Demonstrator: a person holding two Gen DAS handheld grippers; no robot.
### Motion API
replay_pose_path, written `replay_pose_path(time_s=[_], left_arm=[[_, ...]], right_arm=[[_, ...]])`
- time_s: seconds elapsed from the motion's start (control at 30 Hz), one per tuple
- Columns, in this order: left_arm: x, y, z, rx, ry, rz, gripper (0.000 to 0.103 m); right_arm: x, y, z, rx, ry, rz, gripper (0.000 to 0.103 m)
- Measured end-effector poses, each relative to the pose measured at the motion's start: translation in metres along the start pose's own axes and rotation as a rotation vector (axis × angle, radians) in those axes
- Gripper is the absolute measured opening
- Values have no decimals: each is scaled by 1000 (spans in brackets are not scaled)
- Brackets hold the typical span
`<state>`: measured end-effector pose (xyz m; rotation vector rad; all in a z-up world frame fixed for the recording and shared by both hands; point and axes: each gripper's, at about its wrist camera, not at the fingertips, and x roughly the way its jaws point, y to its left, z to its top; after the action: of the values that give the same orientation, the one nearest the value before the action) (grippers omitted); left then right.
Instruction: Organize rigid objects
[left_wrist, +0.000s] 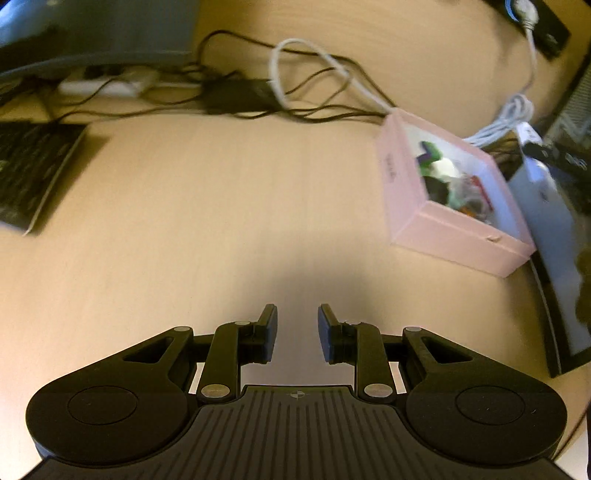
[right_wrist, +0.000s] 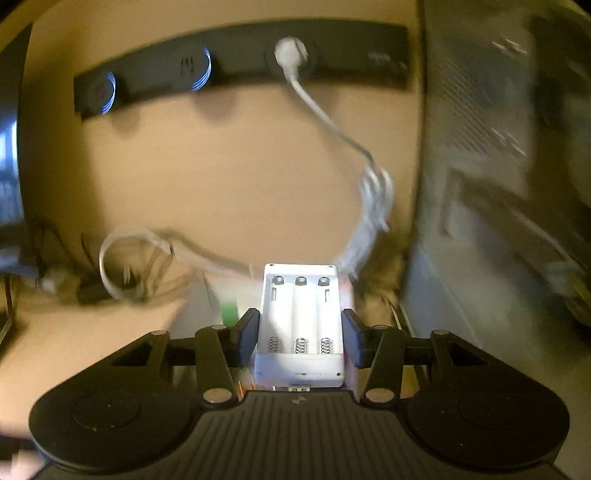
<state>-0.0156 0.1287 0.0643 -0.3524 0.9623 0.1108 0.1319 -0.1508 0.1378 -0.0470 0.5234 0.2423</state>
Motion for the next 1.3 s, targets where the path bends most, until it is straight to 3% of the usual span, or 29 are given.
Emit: replay_pose_path(time_s=[0.1, 0.17, 0.23, 0.37, 0.43, 0.6, 0.7, 0.77, 0.83, 0.97, 1.03, 1.3], left_arm=[[-6, 3, 5, 0, -22, 0, 27], [-7, -4, 16, 15, -43, -31, 26], [-10, -18, 28, 45, -62, -76, 27], [-1, -62, 65, 150, -128, -170, 27], [9, -85, 77, 200, -156, -181, 27], [54, -116, 92, 264, -111, -90, 27], [76, -107, 89, 248, -55, -69, 45], [74, -95, 85, 216, -72, -81, 59], [71, -82, 84, 187, -93, -65, 80], [70, -57, 88, 116, -154, 14, 90], [74, -47, 93, 90, -157, 19, 96], [71, -44, 93, 106, -181, 12, 98]], right_arm=[[11, 16, -2, -57, -1, -40, 51], [-10, 13, -15, -16, -3, 39, 51], [-31, 11, -32, -15, -7, 94, 62], [-50, 11, -72, -97, 70, -4, 64], [-47, 8, -84, -103, 137, -59, 64], [-29, -1, -95, -109, 209, -143, 64], [-21, -3, -91, -121, 208, -182, 64], [-15, -3, -89, -128, 207, -191, 64], [-11, -2, -85, -130, 198, -184, 64], [1, 9, -79, -135, 179, -116, 64], [10, 17, -76, -156, 167, -109, 64], [28, 20, -65, -130, 163, -134, 64]])
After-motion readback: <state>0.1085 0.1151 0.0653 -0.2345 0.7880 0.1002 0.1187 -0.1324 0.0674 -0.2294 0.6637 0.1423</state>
